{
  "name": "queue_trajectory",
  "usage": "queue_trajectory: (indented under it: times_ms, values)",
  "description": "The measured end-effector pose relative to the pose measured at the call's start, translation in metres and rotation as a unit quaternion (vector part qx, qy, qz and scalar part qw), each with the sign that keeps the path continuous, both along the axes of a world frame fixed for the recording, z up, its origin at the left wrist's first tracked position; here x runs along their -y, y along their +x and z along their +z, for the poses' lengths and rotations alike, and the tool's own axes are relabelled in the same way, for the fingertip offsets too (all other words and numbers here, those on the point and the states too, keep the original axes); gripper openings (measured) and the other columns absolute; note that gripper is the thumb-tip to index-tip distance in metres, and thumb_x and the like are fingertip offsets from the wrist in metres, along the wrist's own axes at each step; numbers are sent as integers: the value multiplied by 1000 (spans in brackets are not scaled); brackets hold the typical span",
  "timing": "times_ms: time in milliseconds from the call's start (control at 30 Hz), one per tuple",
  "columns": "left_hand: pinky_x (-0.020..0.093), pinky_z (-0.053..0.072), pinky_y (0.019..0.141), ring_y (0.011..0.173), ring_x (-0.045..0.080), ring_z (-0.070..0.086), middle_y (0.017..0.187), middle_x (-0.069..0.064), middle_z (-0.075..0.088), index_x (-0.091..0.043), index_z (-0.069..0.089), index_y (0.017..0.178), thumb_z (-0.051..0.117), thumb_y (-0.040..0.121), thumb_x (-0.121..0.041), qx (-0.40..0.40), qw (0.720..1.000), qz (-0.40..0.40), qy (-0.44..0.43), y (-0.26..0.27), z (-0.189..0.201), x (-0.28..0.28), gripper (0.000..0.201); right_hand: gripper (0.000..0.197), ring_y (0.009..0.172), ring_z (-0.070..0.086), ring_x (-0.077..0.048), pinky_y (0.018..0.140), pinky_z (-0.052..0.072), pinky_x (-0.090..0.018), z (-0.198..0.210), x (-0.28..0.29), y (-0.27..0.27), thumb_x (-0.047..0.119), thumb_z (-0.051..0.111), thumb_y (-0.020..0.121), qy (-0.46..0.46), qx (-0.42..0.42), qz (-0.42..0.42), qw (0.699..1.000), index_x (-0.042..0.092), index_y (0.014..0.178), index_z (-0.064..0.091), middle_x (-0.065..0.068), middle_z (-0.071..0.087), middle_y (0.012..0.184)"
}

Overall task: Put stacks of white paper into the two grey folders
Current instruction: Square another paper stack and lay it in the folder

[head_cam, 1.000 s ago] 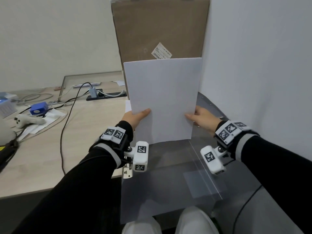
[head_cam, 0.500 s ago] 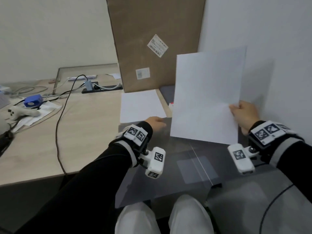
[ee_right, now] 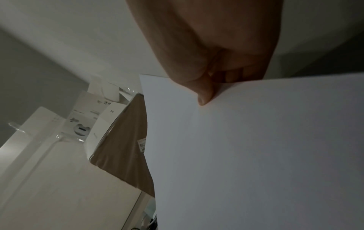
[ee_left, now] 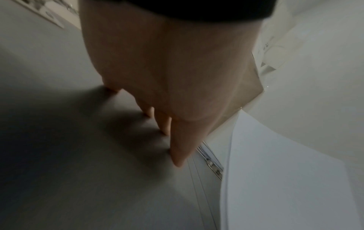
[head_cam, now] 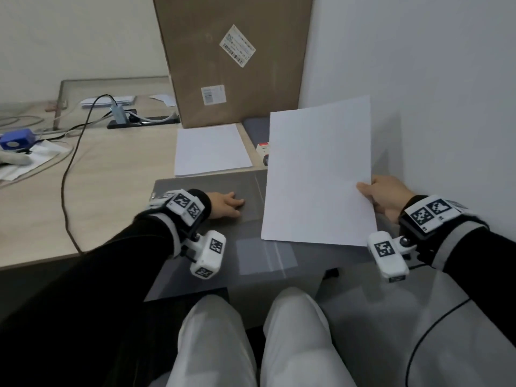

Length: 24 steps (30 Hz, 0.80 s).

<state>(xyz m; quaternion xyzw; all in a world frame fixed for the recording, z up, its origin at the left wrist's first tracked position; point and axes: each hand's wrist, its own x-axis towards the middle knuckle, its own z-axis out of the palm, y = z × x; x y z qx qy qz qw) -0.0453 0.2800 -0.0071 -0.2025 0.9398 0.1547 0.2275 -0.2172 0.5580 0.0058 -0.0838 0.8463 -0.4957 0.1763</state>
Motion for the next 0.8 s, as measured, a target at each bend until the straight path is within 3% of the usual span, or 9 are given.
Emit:
queue_trajectory:
  times_ms: [67,167,267,367,500,667,800]
  values:
    - [28,3,118,149,20,7,161,1,1,-26,22,149,40,99,-32,11,1000,11,26,15,1,14,54,21,61,49,-15,58,46,-25,-3,6,8,14,50,96,-3,27,16,999,17,76,55,-6,58,78]
    - [29,3,119,148,15,12,161,-2,7,-27,30,146,42,98,-31,0,998,38,52,29,3,27,50,21,60,47,-14,54,40,-27,-9,16,19,11,48,98,-9,80,31,996,14,78,52,-3,53,72]
    - [27,15,117,143,15,29,155,-2,30,-24,46,139,47,96,-30,-70,993,80,49,29,5,23,43,15,67,53,-16,57,44,-29,-15,21,27,10,48,98,9,124,38,992,13,85,54,-4,59,81]
    - [24,24,113,137,19,39,147,1,44,-19,50,137,52,94,-28,-131,984,104,58,21,7,7,44,10,70,56,-17,61,47,-29,-21,17,28,8,47,98,32,154,34,987,9,92,55,-4,61,82]
    - [27,23,114,138,20,38,148,3,43,-18,43,141,53,93,-27,-153,979,102,91,4,7,-19,50,13,73,59,-21,63,51,-34,-27,3,28,6,49,96,56,184,31,981,6,108,55,-8,63,86]
    - [26,29,109,135,22,41,147,6,43,-19,41,142,52,93,-25,-166,976,109,93,-16,0,-38,51,8,71,60,-20,43,55,-25,-29,-12,27,4,47,97,91,219,37,971,6,95,55,-9,64,83]
    - [29,25,113,140,24,33,154,5,32,-18,28,149,51,94,-32,-146,979,116,81,-23,-7,-41,61,9,70,64,-21,56,56,-30,-29,-18,23,3,47,96,90,236,42,967,5,97,56,-9,67,82]
